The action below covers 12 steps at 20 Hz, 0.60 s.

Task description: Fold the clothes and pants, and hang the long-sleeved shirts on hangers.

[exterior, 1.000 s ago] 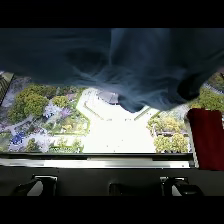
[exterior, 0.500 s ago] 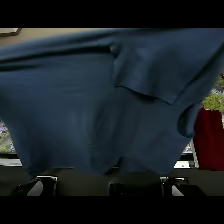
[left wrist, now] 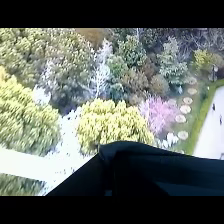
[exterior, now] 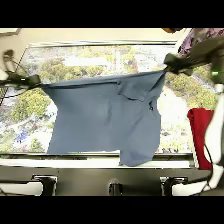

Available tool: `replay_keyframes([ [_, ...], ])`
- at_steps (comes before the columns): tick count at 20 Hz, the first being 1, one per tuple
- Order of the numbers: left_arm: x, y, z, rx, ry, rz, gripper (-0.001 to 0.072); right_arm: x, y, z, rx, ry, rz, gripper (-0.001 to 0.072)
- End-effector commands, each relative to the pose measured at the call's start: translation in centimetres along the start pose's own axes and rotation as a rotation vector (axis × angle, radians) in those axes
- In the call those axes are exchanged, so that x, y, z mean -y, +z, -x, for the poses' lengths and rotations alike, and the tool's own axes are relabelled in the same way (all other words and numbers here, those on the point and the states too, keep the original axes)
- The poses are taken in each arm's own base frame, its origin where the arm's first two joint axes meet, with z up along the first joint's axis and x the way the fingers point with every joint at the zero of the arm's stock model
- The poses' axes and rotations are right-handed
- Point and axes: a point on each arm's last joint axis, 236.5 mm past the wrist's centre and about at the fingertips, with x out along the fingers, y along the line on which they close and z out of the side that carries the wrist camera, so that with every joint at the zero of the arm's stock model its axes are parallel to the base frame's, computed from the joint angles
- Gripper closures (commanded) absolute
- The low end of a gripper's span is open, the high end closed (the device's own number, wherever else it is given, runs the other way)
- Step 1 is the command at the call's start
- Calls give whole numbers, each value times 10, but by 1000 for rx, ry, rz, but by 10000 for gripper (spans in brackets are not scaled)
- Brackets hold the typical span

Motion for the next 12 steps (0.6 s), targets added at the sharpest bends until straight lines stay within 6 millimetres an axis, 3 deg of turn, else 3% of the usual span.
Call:
replay_keyframes([
  [1, 10, 4, -86, 0, -13, -15, 693, 24, 8, -97, 27, 22, -75, 684],
  [3, 14, 12, -98, 9, -19, -17, 693, 30, 16, -116, 67, 23, -88, 684],
  [6, 14, 10, -97, -11, -20, 15, 692, 33, 20, -117, 84, 12, -86, 684],
  [9, 14, -24, -92, -158, -17, 16, 691, 32, 4, -106, 8, -5, -80, 684],
  [12, 14, -58, -77, -311, -13, 13, 691, 45, -17, -87, -86, -85, -44, 684],
])
